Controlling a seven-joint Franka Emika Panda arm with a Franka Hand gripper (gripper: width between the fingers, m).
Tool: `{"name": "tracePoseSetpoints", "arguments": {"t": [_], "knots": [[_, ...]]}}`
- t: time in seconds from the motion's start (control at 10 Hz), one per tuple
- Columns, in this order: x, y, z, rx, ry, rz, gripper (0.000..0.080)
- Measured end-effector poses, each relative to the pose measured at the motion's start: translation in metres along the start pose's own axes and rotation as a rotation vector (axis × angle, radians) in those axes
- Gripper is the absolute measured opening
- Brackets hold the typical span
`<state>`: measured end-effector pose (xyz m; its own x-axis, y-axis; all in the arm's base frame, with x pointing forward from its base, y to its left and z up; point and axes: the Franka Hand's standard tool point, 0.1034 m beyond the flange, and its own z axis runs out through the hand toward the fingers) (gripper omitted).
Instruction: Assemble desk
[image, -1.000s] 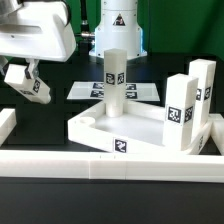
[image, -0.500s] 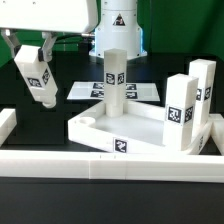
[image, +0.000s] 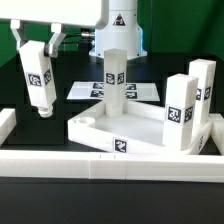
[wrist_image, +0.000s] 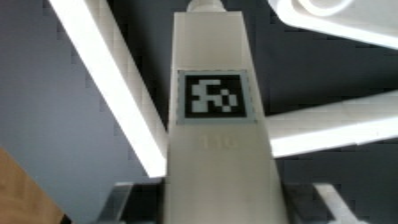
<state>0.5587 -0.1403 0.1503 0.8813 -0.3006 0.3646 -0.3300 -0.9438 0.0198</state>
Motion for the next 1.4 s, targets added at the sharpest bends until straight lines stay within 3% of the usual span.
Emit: {"name": "tracePoseSetpoints", "arguments": {"t": [0.1,0.2,0.6,0.8,1.2,1.4], "knots": [[-0.005,-0.018,-0.006,0.024,-0.017,0.034,0.0290],[-0.003,-0.025,-0.011,0.025,0.026,0.026,0.0290],[-0.007,-0.026,-0.009,0.023,0.022,0.037,0.0291],[-0.019,-0.052,-0.013,0.044,0.022,0.056,0.0291],[-0.016,-0.044,-0.014,0.037,0.059,0.069,0.0291],[-0.018,-0.041,-0.013,0.014,0.133,0.056,0.0291]]}}
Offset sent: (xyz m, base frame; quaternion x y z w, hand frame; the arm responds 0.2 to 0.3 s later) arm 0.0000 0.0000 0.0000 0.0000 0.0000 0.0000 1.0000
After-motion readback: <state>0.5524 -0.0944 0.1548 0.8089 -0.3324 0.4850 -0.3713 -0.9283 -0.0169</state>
